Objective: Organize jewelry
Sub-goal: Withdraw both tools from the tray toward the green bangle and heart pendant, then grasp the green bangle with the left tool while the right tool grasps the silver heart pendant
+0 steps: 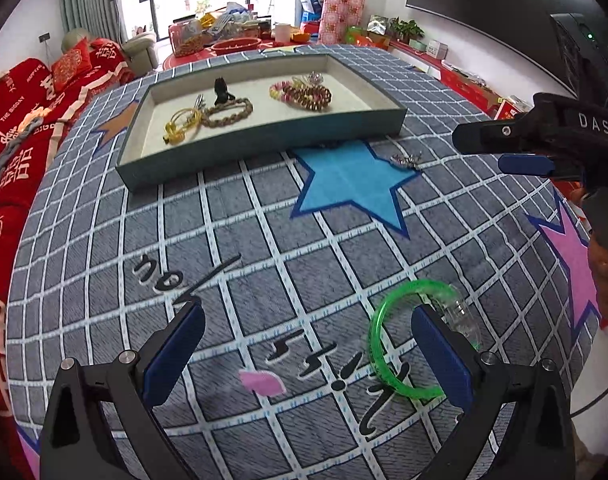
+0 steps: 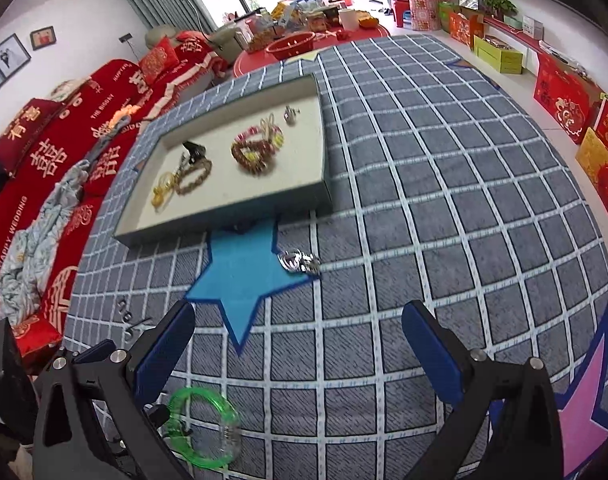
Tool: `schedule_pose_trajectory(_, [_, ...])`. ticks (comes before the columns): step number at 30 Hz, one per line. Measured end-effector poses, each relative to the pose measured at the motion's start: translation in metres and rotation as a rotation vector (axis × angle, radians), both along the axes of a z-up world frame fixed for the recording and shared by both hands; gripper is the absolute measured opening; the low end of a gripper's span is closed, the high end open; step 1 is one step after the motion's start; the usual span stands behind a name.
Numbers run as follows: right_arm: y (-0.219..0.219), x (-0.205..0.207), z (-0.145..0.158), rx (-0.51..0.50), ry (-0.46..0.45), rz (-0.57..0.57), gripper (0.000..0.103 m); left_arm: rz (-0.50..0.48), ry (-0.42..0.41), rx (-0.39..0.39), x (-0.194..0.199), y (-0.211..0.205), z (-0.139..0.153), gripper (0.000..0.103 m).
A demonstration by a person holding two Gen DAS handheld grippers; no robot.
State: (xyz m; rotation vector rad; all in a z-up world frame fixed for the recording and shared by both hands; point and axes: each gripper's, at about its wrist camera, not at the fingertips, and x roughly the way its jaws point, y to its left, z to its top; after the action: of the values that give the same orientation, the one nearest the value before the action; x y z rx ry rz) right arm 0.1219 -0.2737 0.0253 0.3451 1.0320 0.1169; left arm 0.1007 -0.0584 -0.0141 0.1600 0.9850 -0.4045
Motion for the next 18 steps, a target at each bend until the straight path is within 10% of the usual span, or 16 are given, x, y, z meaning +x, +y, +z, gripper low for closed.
schedule_pose_trajectory(18, [0.011,0.020,-0.032,-0.085,0.055,0.007,0.103,0.008,0.002,0.034,-0.015,-0.023,-0.010,0.103])
